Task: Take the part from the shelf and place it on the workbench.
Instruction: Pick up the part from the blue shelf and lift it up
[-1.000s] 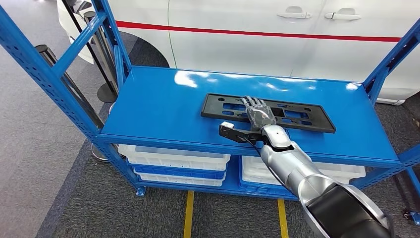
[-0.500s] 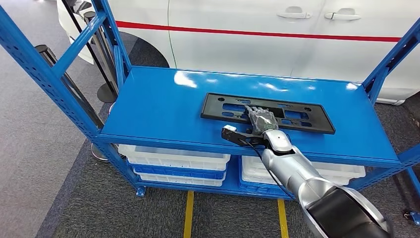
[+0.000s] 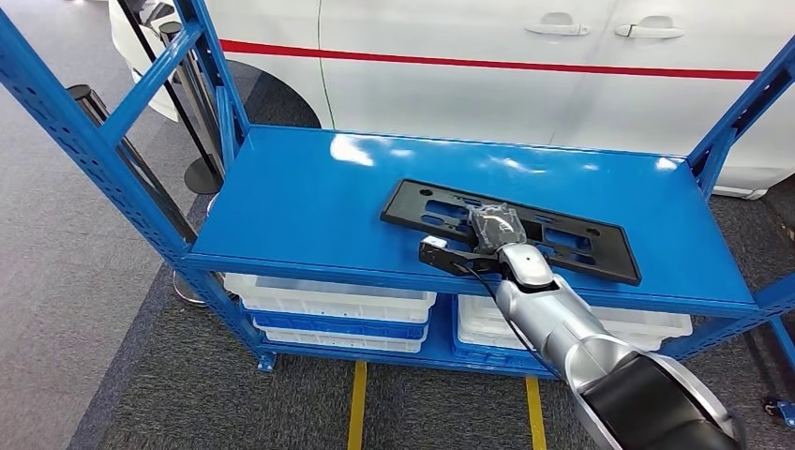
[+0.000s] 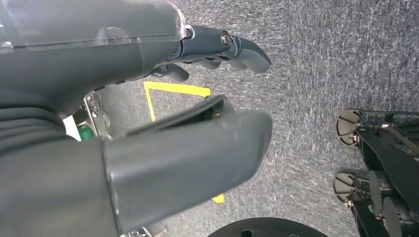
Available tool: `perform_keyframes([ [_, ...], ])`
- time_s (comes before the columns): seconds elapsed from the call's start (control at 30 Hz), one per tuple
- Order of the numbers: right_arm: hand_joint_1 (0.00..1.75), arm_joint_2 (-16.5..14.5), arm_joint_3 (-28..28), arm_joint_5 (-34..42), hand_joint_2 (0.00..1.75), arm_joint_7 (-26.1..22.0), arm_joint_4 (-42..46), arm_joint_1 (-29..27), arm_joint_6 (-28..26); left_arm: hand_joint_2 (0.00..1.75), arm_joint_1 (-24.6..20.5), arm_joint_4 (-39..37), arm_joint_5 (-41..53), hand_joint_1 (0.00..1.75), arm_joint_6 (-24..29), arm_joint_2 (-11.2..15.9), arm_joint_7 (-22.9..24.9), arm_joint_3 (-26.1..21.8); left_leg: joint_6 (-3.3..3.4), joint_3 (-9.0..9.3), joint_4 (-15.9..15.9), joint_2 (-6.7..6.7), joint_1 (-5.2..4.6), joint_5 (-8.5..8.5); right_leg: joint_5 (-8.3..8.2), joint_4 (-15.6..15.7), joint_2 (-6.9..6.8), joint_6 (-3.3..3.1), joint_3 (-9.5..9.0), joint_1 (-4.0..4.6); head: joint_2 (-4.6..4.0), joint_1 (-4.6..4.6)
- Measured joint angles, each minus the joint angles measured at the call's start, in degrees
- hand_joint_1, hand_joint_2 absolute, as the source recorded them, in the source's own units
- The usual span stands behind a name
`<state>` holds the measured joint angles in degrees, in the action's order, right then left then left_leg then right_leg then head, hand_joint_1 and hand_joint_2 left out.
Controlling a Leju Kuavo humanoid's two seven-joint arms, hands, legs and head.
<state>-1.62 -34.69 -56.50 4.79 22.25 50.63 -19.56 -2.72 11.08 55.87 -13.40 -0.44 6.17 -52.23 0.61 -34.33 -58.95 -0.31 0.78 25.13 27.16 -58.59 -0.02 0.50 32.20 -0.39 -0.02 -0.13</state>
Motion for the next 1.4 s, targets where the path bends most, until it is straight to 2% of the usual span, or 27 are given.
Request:
perform_keyframes([
  [0.2, 1.75, 0.0, 0.2, 0.0, 1.75, 0.0, 0.0, 0.0, 0.0, 0.00, 0.0, 0.0, 0.0, 0.00, 0.0, 0.0, 0.0, 0.0, 0.00, 0.00, 0.0, 0.00, 0.00, 0.00, 0.00, 0.0, 0.00, 0.00, -0.01, 0.00, 0.00, 0.01],
  [0.33, 1.75, 0.0, 0.3, -0.1, 1.75, -0.1, 0.0, 0.0, 0.0, 1.75, 0.0, 0.0, -0.1, 0.00, 0.0, 0.0, 0.0, -0.1, 0.00, 0.00, 0.0, 0.00, 0.00, 0.00, 0.00, 0.0, 0.00, 0.00, -0.01, 0.00, -0.01, 0.01],
  [0.73, 1.75, 0.0, 1.0, -0.7, 1.75, -1.5, 0.0, -0.2, 0.2, 1.75, -0.1, 0.0, -2.8, 0.00, -1.7, -0.2, -1.3, -2.9, 0.00, 0.00, 0.0, 0.00, 0.00, 0.00, 0.00, 0.0, 0.00, 0.00, -0.01, 0.00, 0.00, 0.01],
  [0.93, 1.75, -0.2, 1.4, -1.0, 1.75, -1.9, 0.0, -0.2, 0.3, 1.75, -0.2, 0.0, -1.4, 0.00, -1.3, -0.3, 1.1, -3.0, 0.00, 0.01, 0.0, 0.00, 0.00, 0.00, 0.00, 0.0, 0.00, 0.00, -0.01, 0.00, 0.00, 0.01],
  [1.1, 1.75, -0.3, 1.6, -1.2, 1.75, -2.6, 0.1, -0.4, -0.6, 1.75, -0.2, 0.0, -1.1, 0.00, 0.6, -0.4, 1.3, -3.1, 0.00, 0.01, 0.0, 0.00, 0.00, 0.00, 0.00, 0.0, 0.00, 0.00, -0.02, 0.00, 0.00, 0.01],
  [1.27, 1.75, -0.3, 1.7, -4.7, 1.75, -8.7, 1.3, -2.3, -7.7, 1.75, -0.2, 0.0, -1.2, 0.00, 1.0, -0.4, 2.0, -3.6, -0.01, -0.01, 0.0, 0.06, 0.00, 0.01, 0.00, 0.0, 0.05, 0.00, 0.03, 0.01, 0.01, 0.01],
  [1.4, 1.75, -0.3, 1.4, -6.0, 1.75, -14.3, 4.5, -4.4, -9.4, 1.75, -0.3, 0.0, -1.0, 0.00, 0.5, -0.4, 2.4, -3.8, 0.19, -0.13, -0.2, 0.07, -0.13, 0.19, -0.07, 0.1, 0.04, 0.17, 0.06, -0.31, -0.01, 0.02],
])
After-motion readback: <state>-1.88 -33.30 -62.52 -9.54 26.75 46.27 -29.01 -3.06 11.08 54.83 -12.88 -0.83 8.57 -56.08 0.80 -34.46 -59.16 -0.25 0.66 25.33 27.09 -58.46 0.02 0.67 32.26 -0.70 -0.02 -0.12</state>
